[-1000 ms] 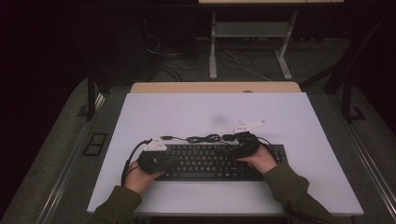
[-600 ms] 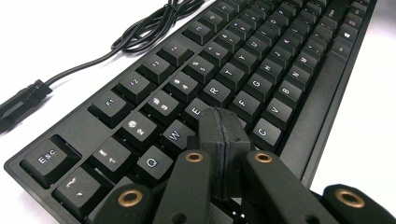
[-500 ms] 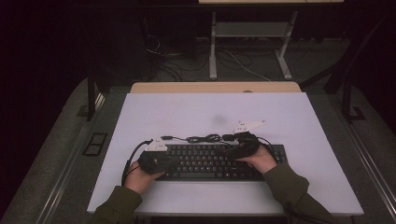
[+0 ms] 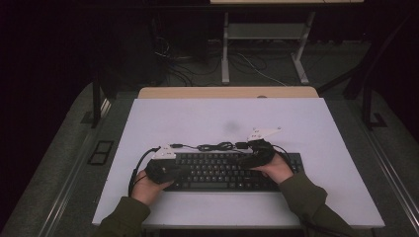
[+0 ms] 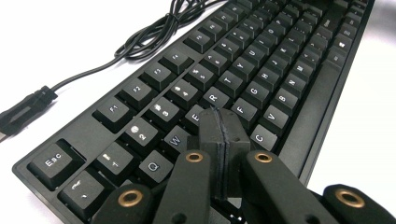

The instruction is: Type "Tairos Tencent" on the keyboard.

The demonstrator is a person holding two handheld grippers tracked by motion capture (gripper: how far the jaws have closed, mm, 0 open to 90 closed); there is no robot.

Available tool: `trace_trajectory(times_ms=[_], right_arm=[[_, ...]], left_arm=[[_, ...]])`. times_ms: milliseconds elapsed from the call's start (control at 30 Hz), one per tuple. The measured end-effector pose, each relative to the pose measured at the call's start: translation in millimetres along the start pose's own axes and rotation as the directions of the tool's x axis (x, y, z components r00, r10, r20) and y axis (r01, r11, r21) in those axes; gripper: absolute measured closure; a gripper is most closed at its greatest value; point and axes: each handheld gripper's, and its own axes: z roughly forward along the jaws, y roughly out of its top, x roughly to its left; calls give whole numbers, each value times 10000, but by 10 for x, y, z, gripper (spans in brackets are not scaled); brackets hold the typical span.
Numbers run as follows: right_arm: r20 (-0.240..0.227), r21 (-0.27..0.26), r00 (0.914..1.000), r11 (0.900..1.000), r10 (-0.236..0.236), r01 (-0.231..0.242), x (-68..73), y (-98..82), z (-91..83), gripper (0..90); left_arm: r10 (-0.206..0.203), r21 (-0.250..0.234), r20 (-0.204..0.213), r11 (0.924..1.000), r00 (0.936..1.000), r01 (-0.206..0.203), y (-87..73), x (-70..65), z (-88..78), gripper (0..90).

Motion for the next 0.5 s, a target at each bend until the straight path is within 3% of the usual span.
trace_trajectory(times_ms=[500], right_arm=[[20,-19,10000,10000,28,-28,-1,-2,0,298]], left_arm=[[-113,-175,353,9998,9993,119,26,-27,-25,889]])
